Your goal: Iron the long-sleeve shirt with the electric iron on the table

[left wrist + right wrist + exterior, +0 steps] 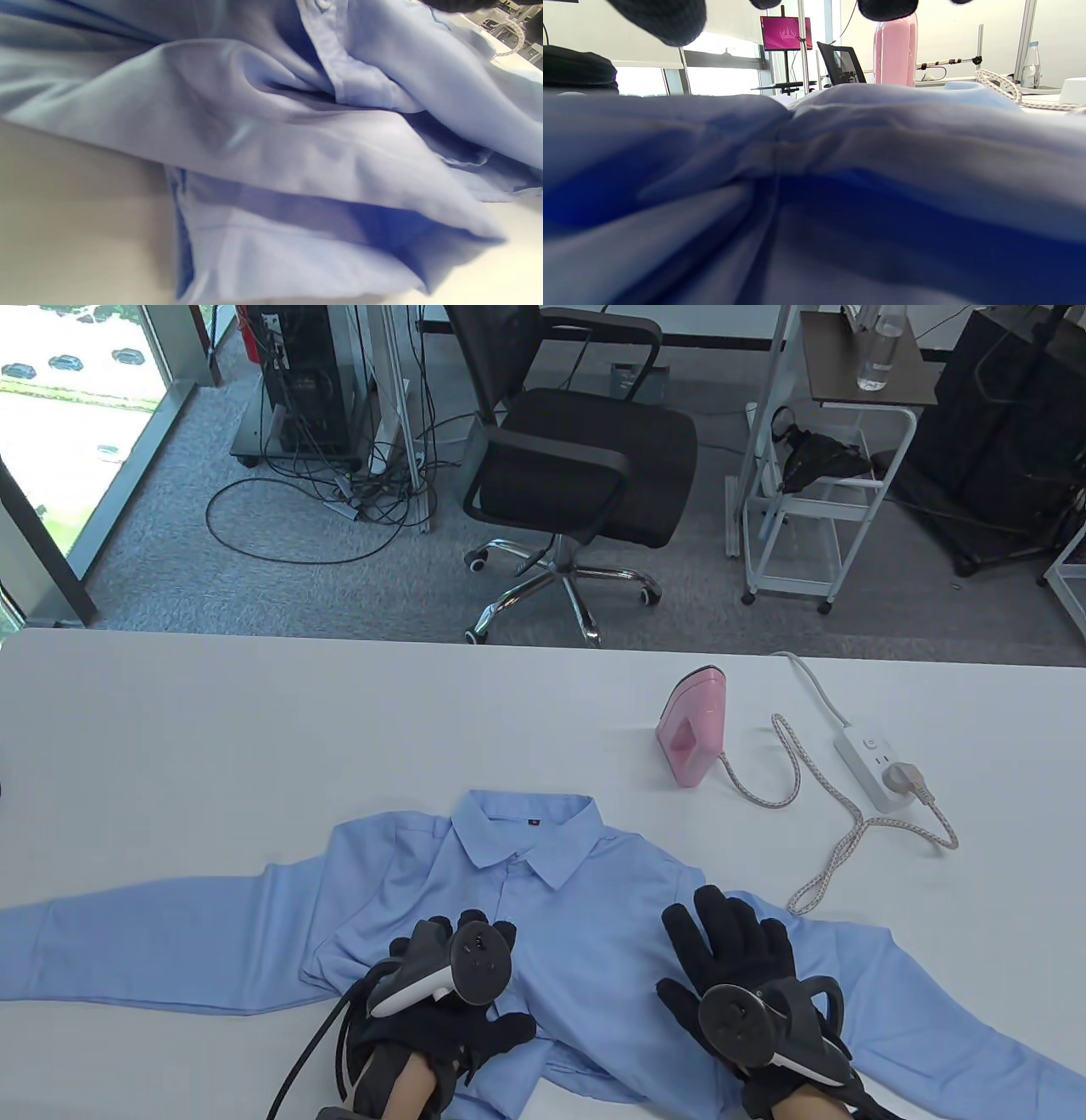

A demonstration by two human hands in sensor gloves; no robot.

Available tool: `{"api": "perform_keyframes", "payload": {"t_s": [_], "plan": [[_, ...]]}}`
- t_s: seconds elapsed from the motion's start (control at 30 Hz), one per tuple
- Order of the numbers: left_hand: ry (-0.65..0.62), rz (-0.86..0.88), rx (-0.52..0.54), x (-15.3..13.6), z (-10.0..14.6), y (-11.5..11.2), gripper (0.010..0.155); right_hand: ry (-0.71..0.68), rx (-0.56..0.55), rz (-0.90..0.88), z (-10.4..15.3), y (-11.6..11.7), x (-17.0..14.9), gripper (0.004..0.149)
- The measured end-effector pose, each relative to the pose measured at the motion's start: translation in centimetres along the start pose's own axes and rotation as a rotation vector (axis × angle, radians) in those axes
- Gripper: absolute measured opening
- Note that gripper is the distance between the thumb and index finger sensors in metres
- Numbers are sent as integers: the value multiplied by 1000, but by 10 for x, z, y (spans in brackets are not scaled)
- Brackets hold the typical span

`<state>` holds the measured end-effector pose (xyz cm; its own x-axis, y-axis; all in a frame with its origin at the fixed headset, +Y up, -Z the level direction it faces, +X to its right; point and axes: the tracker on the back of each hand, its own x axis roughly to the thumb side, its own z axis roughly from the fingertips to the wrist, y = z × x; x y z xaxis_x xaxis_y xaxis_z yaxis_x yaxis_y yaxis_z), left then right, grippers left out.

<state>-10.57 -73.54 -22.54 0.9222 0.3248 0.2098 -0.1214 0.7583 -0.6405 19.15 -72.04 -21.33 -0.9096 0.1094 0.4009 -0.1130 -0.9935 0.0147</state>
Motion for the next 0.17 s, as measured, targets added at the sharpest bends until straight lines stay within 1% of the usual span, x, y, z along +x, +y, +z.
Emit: {"api": "perform_keyframes", "payload": {"t_s": [0.17], "plan": [[5, 8, -5, -2, 0, 1, 102, -2, 15, -26, -1, 1, -2, 74]]}}
